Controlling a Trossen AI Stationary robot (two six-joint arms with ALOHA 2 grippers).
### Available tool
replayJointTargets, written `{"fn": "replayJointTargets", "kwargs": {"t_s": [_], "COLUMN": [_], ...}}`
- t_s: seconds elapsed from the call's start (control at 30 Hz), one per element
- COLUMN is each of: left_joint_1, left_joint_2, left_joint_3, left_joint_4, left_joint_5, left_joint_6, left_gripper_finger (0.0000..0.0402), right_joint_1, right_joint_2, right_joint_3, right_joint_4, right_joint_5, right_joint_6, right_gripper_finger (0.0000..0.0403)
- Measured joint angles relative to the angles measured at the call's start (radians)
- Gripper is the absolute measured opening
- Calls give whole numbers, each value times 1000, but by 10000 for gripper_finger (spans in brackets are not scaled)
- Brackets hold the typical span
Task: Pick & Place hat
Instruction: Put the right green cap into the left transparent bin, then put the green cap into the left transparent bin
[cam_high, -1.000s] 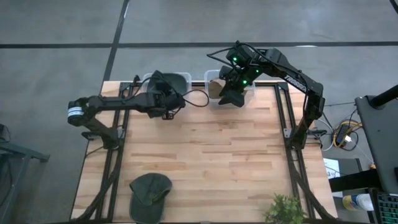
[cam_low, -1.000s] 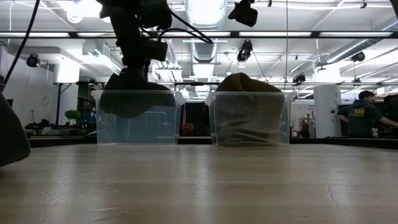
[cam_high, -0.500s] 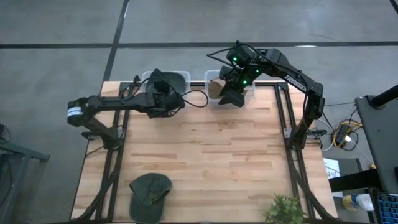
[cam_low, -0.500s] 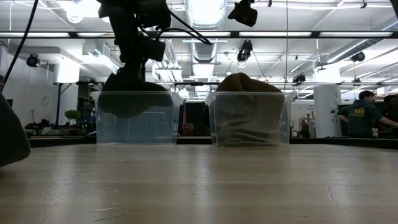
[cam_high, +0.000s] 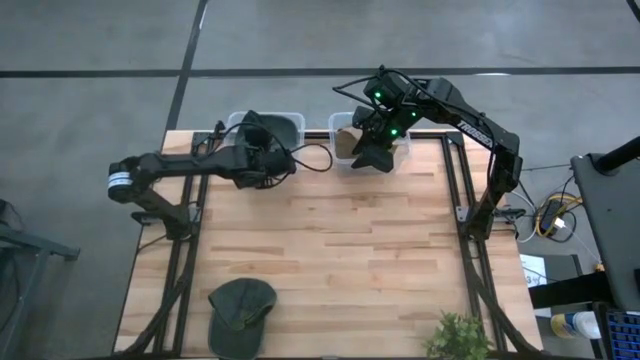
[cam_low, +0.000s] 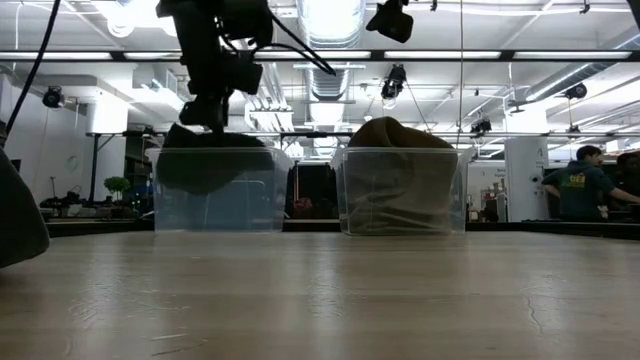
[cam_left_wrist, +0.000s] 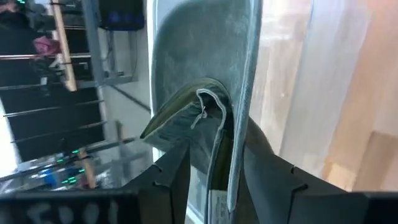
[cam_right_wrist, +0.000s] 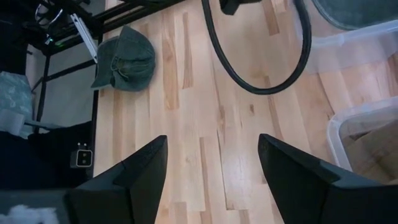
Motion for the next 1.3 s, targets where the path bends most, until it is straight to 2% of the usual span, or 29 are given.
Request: {"fn": "replayJointTargets", "kwargs": {"t_s": [0.07,0.2,0.43,0.57,0.7,0.87,1.0,1.13,1.3], "left_joint_1": [-1,-1,-1,-17,-83,-166,-267,-347,-455], "left_joint_2": [0,-1,-1,-1,-3,-3,-3,-3,-3], "left_joint_3": [35,96,207,264,268,262,262,261,246], "left_joint_4": [-28,-66,-144,-234,-277,-336,-346,-342,-343], "left_joint_5": [49,254,259,408,465,552,584,674,712], "left_joint_6": [-30,-87,-143,-253,-324,-481,-575,-730,-962], "left_gripper_finger": [140,140,140,140,140,140,140,140,140], "right_joint_1": [0,0,0,0,0,0,0,6,14], "right_joint_2": [0,0,0,0,0,0,1,1,1], "right_joint_3": [0,0,0,-1,-15,-54,-93,-124,-149], "right_joint_4": [0,0,0,0,-2,-1,-2,-1,0], "right_joint_5": [0,0,0,0,0,0,0,0,0], "right_joint_6": [0,-5,-4,-3,-4,-11,-17,-28,-31], "right_gripper_finger": [243,242,247,243,240,242,239,235,237]}}
